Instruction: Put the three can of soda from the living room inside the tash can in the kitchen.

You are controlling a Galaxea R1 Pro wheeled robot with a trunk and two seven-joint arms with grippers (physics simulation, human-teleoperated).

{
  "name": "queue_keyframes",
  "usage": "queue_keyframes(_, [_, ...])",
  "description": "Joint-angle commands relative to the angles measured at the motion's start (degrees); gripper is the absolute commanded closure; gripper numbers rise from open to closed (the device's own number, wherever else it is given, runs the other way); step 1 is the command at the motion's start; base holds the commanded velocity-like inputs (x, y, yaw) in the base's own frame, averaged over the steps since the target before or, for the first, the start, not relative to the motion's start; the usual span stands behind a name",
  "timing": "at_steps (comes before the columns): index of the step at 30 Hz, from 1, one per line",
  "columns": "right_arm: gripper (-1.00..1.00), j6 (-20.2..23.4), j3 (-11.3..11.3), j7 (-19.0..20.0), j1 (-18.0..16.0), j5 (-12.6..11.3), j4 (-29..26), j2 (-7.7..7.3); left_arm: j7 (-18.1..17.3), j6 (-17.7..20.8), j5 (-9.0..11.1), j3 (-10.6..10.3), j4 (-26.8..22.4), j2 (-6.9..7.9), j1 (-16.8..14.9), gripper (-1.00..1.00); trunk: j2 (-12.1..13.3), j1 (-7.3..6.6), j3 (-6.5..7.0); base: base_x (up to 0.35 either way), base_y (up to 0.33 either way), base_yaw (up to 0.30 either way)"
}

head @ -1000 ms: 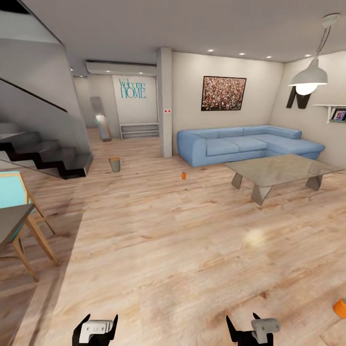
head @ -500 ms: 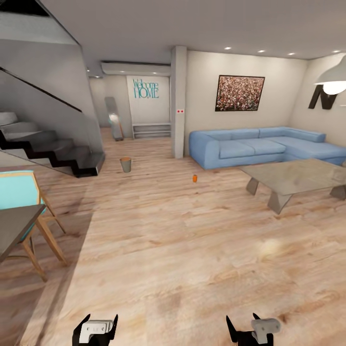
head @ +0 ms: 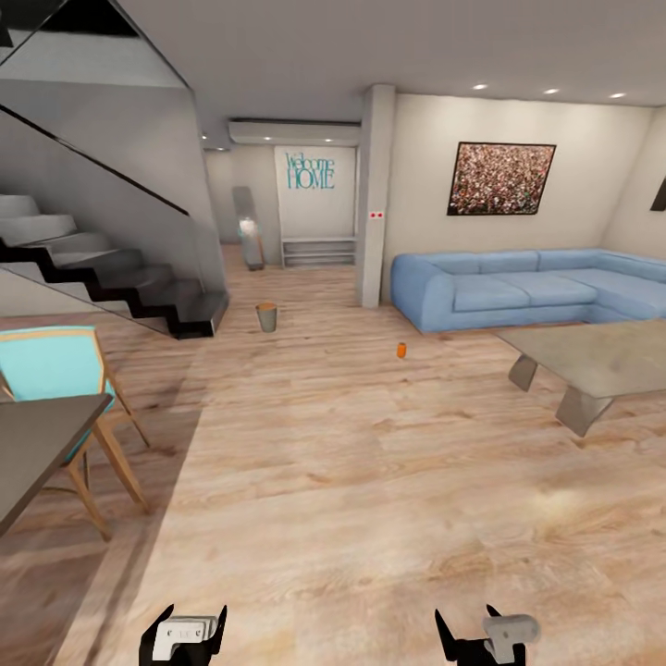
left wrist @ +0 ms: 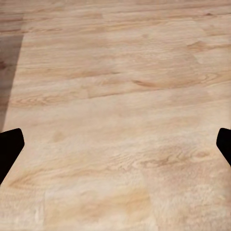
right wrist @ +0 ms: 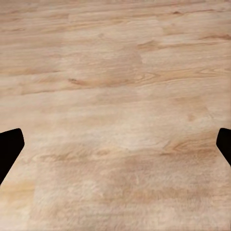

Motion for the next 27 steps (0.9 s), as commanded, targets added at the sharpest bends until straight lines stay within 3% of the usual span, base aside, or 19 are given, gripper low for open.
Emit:
queue_keyframes(1, [-1.00, -0.01, 0.00, 0.00, 0.01, 0.00, 0.00, 0.00, 0.01, -0.01, 0.01, 0.00, 0.00, 0.00, 0.00, -1.00, 0.00, 0.00, 0.00, 0.247, 0.000, 0.024])
queue_keyframes(9, [-1.00, -0.06, -0.09, 0.00, 0.00, 0.06, -0.69, -0.11, -0.09, 0.04, 0.01, 0.07, 0.13, 0.00, -0.03, -1.00, 0.00, 0.00, 0.00, 0.252, 0.000, 0.009])
queue_keyframes(14, [-1.00, 0.28, -0.04, 0.14, -0.03, 0.06, -4.98, -0.10, 0.13, 0.13, 0.36, 0.22, -0.30, -0.08, -0.07, -1.00, 0.00, 0.00, 0.00, 0.275, 0.000, 0.001])
queue_keyframes(17, [-1.00, 1.26, 0.59, 0.22, -0.03, 0.03, -10.79, -0.03, 0.47, 1.43, 0.30, 0.37, -4.57, -0.19, -0.28, -1.00, 0.00, 0.00, 0.00, 0.301, 0.000, 0.000])
queue_keyframes(21, [-1.00, 4.58, 2.07, 0.20, -0.68, 0.05, -14.24, -0.01, 0.66, 4.47, 0.39, 0.37, -7.90, -0.19, -0.64, -1.00, 0.00, 0.00, 0.00, 0.315, 0.005, 0.000])
queue_keyframes(24, [-1.00, 9.61, 2.86, 0.19, -4.20, 0.01, -16.29, -0.01, 0.72, 6.34, 0.57, 0.38, -8.99, -0.18, -1.54, -1.00, 0.00, 0.00, 0.00, 0.319, 0.037, 0.000])
queue_keyframes(25, [-1.00, 13.42, 4.04, 0.18, -8.30, 0.00, -17.44, 0.04, 0.70, 6.98, 0.65, 0.45, -9.52, -0.14, -1.99, -1.00, 0.00, 0.00, 0.00, 0.321, 0.063, 0.000])
queue_keyframes(27, [-1.00, 15.26, 5.41, 0.15, -10.33, 0.05, -17.88, 0.07, 0.62, 7.25, 0.64, 0.54, -9.68, -0.07, -2.18, -1.00, 0.00, 0.00, 0.00, 0.321, 0.058, 0.000])
